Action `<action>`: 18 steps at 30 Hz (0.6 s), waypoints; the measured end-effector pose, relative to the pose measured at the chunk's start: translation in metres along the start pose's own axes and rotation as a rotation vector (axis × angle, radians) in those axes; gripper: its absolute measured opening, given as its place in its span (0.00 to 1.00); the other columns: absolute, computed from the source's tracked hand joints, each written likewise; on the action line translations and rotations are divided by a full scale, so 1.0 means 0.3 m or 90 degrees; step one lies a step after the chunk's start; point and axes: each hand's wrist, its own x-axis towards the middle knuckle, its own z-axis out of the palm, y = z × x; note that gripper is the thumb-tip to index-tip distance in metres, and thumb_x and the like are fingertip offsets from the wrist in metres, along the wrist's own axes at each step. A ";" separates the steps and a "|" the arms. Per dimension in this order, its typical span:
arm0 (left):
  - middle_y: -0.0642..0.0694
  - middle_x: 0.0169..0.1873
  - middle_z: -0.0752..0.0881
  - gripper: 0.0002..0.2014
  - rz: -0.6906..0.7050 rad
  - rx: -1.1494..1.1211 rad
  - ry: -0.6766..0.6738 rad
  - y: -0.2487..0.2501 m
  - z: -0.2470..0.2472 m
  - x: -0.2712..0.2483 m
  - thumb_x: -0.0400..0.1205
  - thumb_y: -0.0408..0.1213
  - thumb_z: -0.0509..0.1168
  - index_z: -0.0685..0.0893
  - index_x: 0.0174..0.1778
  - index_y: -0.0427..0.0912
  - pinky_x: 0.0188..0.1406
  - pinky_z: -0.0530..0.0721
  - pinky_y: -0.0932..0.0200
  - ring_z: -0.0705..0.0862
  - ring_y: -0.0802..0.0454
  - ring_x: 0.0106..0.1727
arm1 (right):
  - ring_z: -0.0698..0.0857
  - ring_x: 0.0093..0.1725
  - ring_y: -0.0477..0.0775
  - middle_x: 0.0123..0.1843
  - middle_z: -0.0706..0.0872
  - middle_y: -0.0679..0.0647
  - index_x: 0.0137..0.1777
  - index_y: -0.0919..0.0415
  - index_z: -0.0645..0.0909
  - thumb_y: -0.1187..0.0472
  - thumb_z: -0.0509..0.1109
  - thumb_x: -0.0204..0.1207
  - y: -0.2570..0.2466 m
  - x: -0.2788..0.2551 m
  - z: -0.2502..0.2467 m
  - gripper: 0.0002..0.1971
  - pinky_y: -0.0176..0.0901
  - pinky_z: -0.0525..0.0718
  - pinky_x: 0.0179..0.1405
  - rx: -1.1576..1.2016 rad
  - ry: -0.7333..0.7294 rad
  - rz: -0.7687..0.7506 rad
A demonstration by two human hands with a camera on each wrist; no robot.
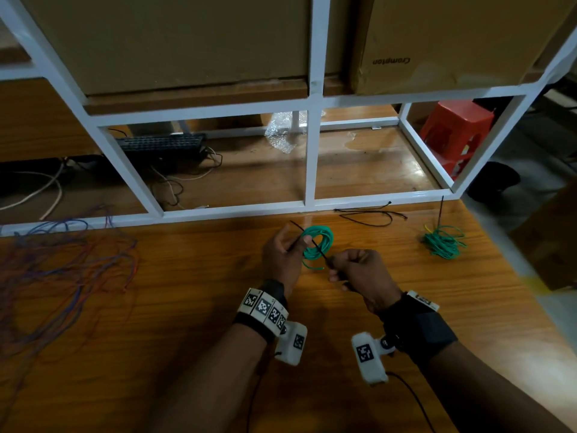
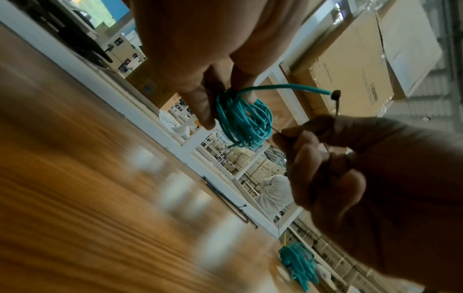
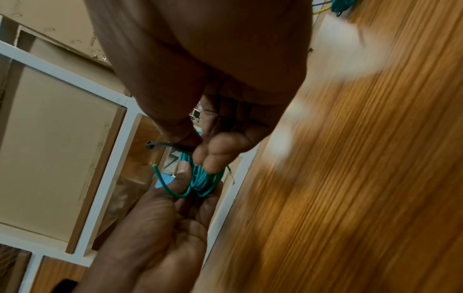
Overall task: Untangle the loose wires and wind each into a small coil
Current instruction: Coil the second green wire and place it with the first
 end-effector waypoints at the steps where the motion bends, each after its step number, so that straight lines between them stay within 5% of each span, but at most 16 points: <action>1: 0.43 0.64 0.87 0.34 -0.022 -0.027 0.012 0.001 0.004 0.002 0.79 0.38 0.76 0.71 0.81 0.41 0.36 0.85 0.73 0.87 0.62 0.51 | 0.88 0.31 0.47 0.33 0.90 0.55 0.44 0.63 0.89 0.63 0.76 0.82 0.004 0.000 -0.002 0.05 0.38 0.80 0.24 -0.003 -0.006 -0.011; 4: 0.41 0.66 0.87 0.36 -0.074 -0.073 0.033 0.015 0.011 0.005 0.78 0.37 0.77 0.70 0.82 0.40 0.37 0.85 0.71 0.87 0.56 0.55 | 0.88 0.31 0.46 0.33 0.90 0.54 0.46 0.63 0.89 0.64 0.76 0.82 0.016 0.004 -0.008 0.04 0.38 0.79 0.24 -0.013 -0.022 -0.035; 7: 0.42 0.61 0.90 0.23 -0.090 -0.094 0.022 0.013 0.019 0.008 0.79 0.35 0.76 0.82 0.71 0.41 0.49 0.89 0.60 0.90 0.55 0.54 | 0.88 0.32 0.47 0.33 0.90 0.55 0.46 0.63 0.89 0.64 0.75 0.83 0.020 0.013 -0.015 0.04 0.38 0.79 0.24 -0.008 -0.041 -0.048; 10: 0.47 0.53 0.93 0.15 -0.089 -0.126 0.000 0.021 0.017 0.005 0.81 0.33 0.74 0.88 0.64 0.42 0.48 0.89 0.60 0.92 0.56 0.51 | 0.88 0.32 0.48 0.34 0.90 0.54 0.48 0.64 0.89 0.64 0.75 0.83 0.020 0.011 -0.018 0.04 0.38 0.79 0.24 0.010 -0.066 -0.051; 15: 0.44 0.61 0.89 0.30 -0.106 -0.177 0.015 0.029 0.021 -0.006 0.77 0.31 0.77 0.78 0.76 0.44 0.58 0.89 0.51 0.89 0.52 0.59 | 0.88 0.32 0.48 0.33 0.90 0.54 0.48 0.62 0.89 0.66 0.73 0.84 0.030 0.009 -0.017 0.04 0.37 0.79 0.25 0.038 -0.092 -0.049; 18: 0.42 0.62 0.89 0.28 -0.107 -0.182 0.017 0.032 0.022 -0.014 0.76 0.33 0.78 0.80 0.72 0.43 0.59 0.89 0.46 0.89 0.50 0.60 | 0.88 0.31 0.48 0.34 0.89 0.55 0.48 0.62 0.88 0.66 0.73 0.84 0.035 0.011 -0.019 0.04 0.37 0.79 0.24 0.044 -0.103 -0.054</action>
